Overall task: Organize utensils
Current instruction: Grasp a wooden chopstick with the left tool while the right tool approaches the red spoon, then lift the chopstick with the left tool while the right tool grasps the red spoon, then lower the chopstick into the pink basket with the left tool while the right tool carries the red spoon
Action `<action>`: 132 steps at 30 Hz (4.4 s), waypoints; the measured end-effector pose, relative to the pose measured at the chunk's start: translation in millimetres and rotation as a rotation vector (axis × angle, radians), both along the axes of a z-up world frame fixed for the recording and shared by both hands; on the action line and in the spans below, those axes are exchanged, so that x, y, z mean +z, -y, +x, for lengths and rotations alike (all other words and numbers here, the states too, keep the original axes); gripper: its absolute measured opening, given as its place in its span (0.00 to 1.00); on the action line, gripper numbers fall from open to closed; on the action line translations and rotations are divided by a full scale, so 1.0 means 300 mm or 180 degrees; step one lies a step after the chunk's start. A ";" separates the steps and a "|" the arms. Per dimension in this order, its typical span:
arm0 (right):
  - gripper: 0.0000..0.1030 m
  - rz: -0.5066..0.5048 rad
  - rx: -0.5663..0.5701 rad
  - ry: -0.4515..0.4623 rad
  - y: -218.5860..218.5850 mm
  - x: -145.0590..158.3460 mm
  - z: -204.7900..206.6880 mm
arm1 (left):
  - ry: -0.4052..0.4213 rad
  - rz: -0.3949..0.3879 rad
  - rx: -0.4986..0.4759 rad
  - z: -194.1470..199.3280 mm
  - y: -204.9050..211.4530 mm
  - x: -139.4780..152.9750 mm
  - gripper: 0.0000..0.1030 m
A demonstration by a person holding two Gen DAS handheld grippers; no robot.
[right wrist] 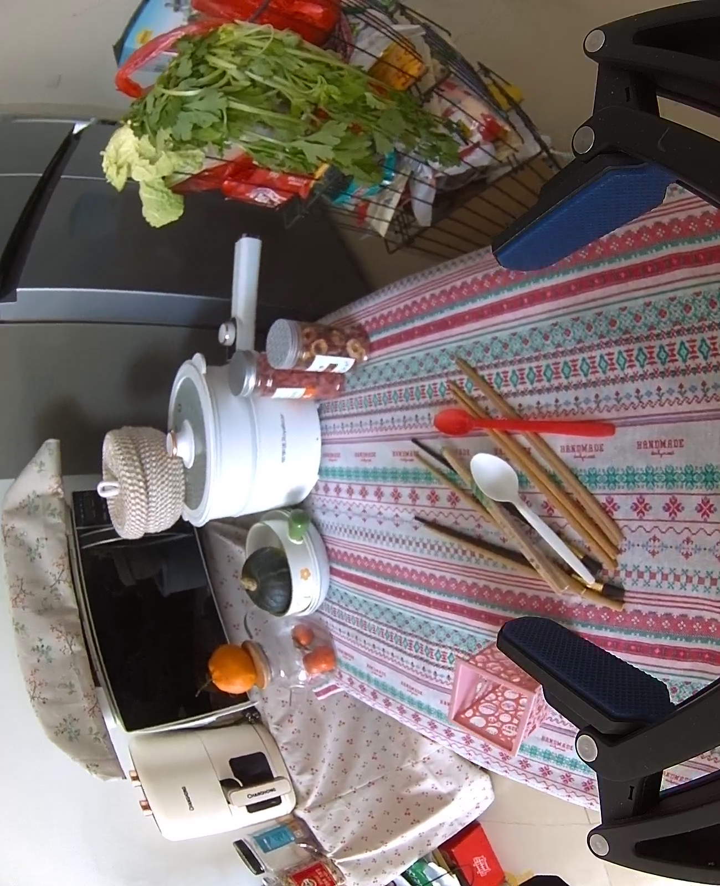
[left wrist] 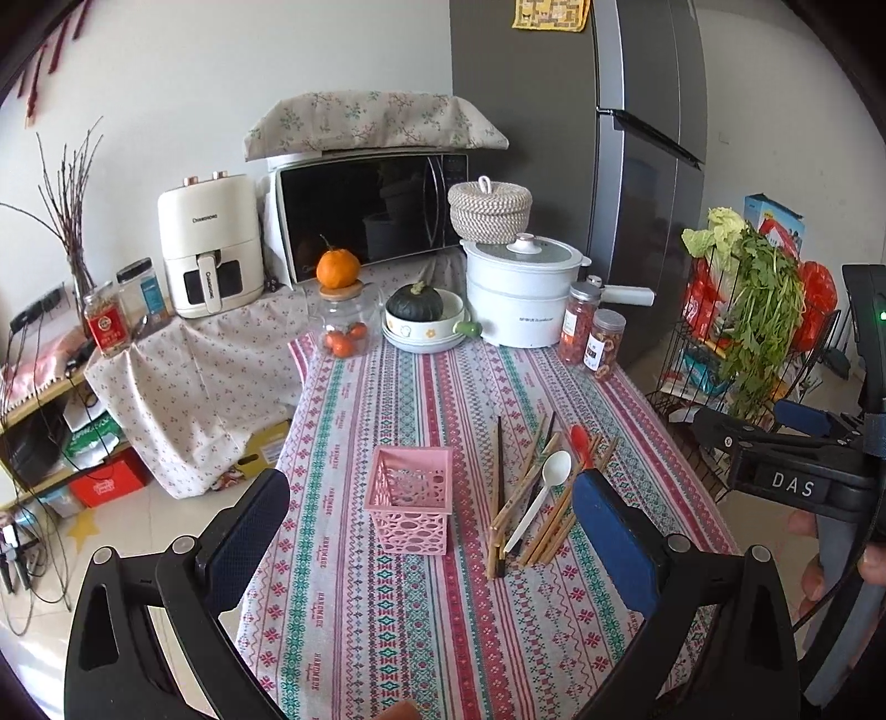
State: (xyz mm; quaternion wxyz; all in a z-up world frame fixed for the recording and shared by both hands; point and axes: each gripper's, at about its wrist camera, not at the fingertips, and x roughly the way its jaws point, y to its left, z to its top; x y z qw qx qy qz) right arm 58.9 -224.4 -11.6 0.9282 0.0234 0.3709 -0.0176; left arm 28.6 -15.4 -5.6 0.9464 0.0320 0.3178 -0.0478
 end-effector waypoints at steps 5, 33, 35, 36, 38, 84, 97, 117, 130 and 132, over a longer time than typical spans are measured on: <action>1.00 0.0239 -0.0012 -0.0258 0.095 -0.068 0.121 | -0.0460 0.0121 -0.0368 0.167 0.066 -0.051 1.00; 1.00 0.0732 -0.0283 -0.1317 0.411 -0.446 0.431 | -0.2401 0.0043 -0.0098 1.046 0.305 -0.692 0.08; 1.00 0.0723 -0.0286 -0.1323 0.415 -0.452 0.434 | -0.2424 0.0085 -0.0122 1.051 0.321 -0.712 0.08; 1.00 0.0719 -0.0289 -0.1325 0.416 -0.455 0.435 | -0.2431 0.0122 -0.0122 1.052 0.327 -0.720 0.08; 1.00 0.0727 -0.0284 -0.1330 0.417 -0.461 0.439 | -0.2365 0.0238 -0.0097 1.059 0.346 -0.729 0.07; 0.43 0.0020 0.0184 -0.1504 0.095 -0.675 0.765 | -0.0478 -0.0545 -0.0519 0.417 -0.062 -0.145 0.05; 0.28 0.0110 0.0115 -0.1301 0.137 -0.624 0.719 | -0.0175 -0.0686 -0.0423 0.381 -0.098 -0.096 0.05; 0.28 0.0417 0.0348 -0.0029 0.036 -0.210 0.454 | 0.1164 -0.0483 0.0143 0.408 -0.161 -0.142 0.05; 0.28 0.0486 0.0435 0.0477 -0.060 -0.132 0.377 | 0.0462 -0.0597 0.0181 0.522 -0.211 -0.288 0.12; 0.29 0.0521 0.0466 0.0518 -0.082 -0.122 0.370 | 0.0337 -0.0629 0.0143 0.521 -0.219 -0.283 0.34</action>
